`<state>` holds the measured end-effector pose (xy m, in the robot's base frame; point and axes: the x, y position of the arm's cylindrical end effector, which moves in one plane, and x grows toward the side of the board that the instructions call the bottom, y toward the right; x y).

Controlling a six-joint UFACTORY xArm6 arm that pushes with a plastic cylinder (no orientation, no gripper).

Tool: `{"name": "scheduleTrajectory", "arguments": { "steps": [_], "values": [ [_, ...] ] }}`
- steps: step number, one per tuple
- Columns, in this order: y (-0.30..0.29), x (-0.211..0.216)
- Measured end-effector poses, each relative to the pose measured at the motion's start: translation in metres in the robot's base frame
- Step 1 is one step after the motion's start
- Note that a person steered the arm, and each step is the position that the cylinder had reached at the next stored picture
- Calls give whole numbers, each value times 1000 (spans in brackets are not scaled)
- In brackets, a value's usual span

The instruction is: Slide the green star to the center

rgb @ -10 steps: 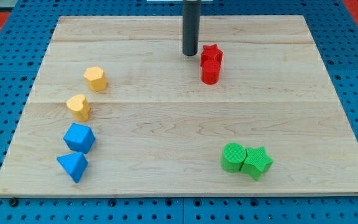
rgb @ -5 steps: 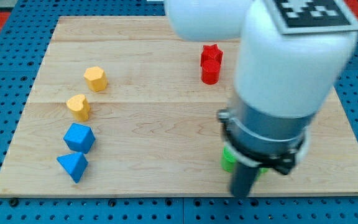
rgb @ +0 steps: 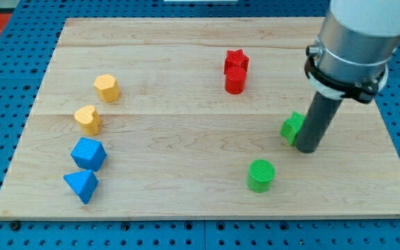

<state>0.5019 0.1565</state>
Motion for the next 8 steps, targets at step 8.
{"name": "scheduleTrajectory", "arguments": {
  "steps": [8],
  "values": [
    [-66,-47]
  ]
}}
